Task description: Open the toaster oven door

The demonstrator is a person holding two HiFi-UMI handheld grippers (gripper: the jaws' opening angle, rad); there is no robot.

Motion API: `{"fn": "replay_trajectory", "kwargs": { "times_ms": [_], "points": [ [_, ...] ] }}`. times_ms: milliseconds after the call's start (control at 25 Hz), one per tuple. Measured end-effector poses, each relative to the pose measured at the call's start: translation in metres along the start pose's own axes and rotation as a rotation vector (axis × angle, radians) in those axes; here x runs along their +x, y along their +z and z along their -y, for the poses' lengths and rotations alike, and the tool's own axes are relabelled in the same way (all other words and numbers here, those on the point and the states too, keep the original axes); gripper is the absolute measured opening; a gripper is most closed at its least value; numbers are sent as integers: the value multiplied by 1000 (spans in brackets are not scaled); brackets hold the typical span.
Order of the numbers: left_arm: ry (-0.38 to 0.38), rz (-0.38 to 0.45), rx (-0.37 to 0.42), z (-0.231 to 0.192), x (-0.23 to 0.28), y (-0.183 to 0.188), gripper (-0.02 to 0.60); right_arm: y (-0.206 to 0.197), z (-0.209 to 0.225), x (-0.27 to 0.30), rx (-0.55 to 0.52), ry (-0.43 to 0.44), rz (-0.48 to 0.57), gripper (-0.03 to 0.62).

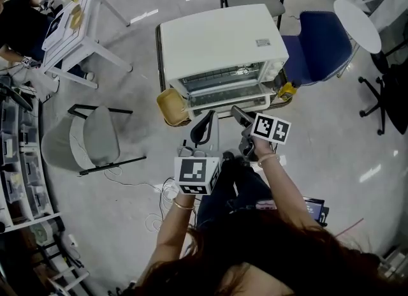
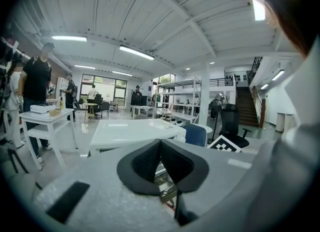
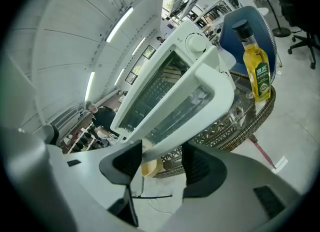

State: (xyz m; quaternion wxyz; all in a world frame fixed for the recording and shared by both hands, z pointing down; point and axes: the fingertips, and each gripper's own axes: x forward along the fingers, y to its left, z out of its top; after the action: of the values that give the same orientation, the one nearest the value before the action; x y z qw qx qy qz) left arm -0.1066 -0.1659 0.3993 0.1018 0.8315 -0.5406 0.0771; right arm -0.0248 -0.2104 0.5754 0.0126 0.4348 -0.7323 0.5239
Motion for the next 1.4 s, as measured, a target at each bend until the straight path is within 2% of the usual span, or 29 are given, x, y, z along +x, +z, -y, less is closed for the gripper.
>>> {"fn": "replay_trajectory", "kwargs": {
  "times_ms": [1400],
  "points": [
    [43, -10, -29, 9, -4, -35, 15, -54, 40, -5, -21, -61, -127, 236]
  ]
}}
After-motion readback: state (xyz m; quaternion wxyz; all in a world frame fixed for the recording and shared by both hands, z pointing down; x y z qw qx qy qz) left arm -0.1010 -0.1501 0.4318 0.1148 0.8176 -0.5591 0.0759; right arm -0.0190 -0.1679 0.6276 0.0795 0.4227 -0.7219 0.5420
